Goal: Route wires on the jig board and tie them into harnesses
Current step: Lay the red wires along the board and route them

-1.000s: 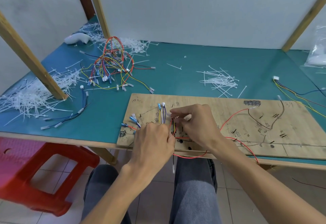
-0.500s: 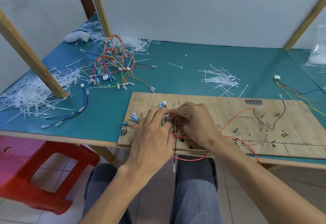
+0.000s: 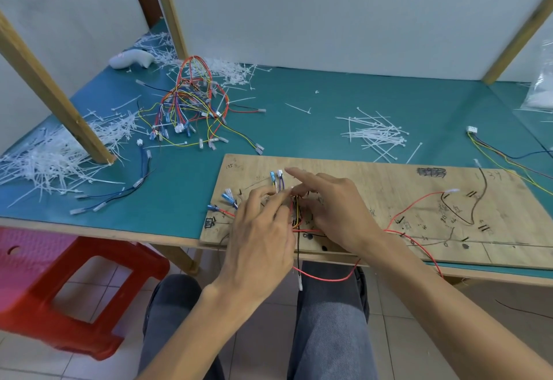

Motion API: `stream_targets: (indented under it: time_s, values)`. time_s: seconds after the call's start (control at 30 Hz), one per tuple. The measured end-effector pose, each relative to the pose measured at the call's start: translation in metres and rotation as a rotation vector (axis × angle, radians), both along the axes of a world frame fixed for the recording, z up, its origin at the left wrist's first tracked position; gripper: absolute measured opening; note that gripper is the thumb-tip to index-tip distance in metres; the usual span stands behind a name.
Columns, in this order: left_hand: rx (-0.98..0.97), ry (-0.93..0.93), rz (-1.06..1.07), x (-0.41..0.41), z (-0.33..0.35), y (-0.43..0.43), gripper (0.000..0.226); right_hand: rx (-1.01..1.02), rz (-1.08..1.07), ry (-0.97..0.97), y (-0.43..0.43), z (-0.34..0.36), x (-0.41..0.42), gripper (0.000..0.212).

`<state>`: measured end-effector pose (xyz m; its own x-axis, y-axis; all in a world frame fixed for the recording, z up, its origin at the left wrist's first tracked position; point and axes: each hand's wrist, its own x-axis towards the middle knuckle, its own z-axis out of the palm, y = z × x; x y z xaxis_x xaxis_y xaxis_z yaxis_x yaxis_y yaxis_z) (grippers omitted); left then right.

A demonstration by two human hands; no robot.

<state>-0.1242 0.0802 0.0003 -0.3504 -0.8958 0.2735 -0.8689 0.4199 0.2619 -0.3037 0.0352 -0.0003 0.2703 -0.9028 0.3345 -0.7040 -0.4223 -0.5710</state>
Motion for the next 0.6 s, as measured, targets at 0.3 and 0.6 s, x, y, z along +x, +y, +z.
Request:
stream_targets:
  time_s: [0.3, 0.6]
  values:
    - [0.062, 0.158, 0.068, -0.003, 0.001, 0.007, 0.011, 0.048, 0.106, 0.079, 0.005, -0.004, -0.006, 0.09]
    - [0.126, 0.104, 0.08, -0.002, 0.002, 0.006, 0.011, 0.002, 0.029, 0.221, 0.071, 0.013, -0.01, 0.036]
